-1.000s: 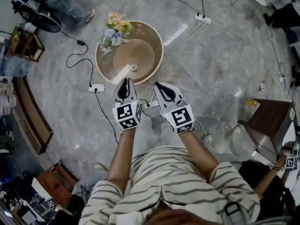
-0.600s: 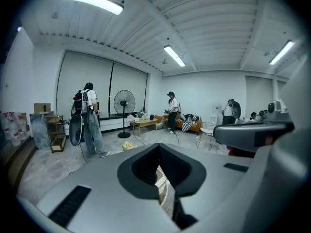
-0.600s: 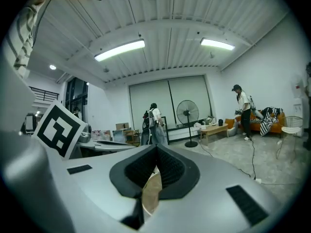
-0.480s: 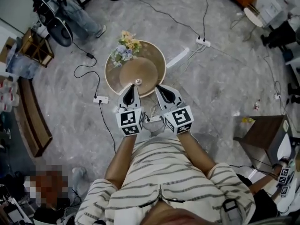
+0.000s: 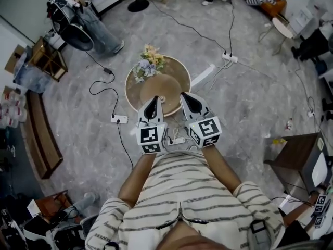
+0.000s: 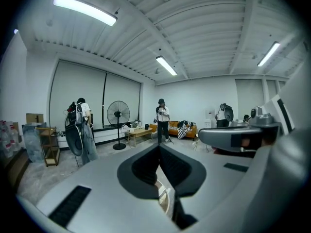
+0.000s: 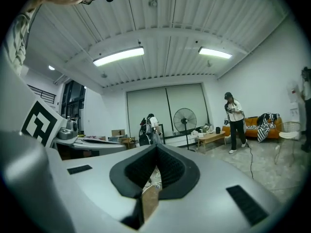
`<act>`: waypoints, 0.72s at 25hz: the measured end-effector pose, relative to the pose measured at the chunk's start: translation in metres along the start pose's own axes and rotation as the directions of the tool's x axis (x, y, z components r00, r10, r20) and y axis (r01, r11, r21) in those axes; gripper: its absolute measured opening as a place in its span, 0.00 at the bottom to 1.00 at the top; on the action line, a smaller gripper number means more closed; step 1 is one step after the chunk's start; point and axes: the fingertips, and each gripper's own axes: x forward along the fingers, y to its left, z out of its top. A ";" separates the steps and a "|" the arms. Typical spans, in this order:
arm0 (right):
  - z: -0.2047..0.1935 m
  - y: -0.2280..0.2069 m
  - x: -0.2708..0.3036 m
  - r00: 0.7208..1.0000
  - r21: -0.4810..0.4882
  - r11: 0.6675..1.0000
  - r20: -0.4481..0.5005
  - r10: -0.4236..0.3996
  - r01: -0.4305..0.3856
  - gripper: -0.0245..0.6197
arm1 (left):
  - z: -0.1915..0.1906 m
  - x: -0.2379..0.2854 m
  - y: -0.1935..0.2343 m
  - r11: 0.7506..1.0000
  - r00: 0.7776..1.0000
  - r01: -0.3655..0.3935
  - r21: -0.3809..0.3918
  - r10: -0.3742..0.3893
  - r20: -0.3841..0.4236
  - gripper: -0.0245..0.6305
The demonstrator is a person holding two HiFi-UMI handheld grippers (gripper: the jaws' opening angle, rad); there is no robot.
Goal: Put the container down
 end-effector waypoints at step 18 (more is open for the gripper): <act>0.007 0.016 0.014 1.000 -0.028 1.000 0.020 0.000 0.000 0.05 | 0.010 -0.007 0.021 1.000 0.999 -0.002 -0.016 0.002 0.039 0.04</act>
